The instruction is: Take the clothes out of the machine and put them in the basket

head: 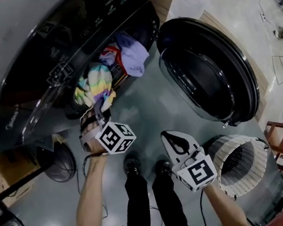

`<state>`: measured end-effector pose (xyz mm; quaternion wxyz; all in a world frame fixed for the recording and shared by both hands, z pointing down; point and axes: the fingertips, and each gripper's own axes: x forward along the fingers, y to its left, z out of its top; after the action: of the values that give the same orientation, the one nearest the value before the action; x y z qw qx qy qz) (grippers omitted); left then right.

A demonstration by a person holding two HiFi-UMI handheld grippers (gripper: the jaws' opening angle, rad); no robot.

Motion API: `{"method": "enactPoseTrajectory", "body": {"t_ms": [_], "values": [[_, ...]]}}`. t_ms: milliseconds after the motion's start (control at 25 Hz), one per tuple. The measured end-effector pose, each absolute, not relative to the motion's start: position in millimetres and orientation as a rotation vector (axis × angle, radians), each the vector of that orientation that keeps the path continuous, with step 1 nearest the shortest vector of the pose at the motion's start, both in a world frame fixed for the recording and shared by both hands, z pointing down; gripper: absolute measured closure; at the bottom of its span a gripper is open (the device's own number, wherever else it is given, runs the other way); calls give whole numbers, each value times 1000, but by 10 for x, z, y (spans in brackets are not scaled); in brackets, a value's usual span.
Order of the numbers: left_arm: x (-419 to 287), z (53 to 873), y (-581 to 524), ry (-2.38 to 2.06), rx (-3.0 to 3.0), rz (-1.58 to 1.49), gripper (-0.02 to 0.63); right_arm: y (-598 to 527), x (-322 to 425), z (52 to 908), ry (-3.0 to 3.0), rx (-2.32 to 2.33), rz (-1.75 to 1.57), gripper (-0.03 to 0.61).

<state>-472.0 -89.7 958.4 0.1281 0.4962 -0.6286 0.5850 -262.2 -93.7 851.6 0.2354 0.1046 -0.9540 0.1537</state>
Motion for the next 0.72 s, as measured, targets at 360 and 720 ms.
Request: {"method": "enactPoseTrajectory", "body": {"t_ms": [360, 720], "values": [[-4372, 8890, -687, -1883, 1512, 1596, 543, -976, -2423, 8143, -2605, 353, 396, 555], [-4001, 7835, -606, -2066, 1602, 1190, 543, -996, -2277, 7728, -2607, 467, 423, 556]]}}
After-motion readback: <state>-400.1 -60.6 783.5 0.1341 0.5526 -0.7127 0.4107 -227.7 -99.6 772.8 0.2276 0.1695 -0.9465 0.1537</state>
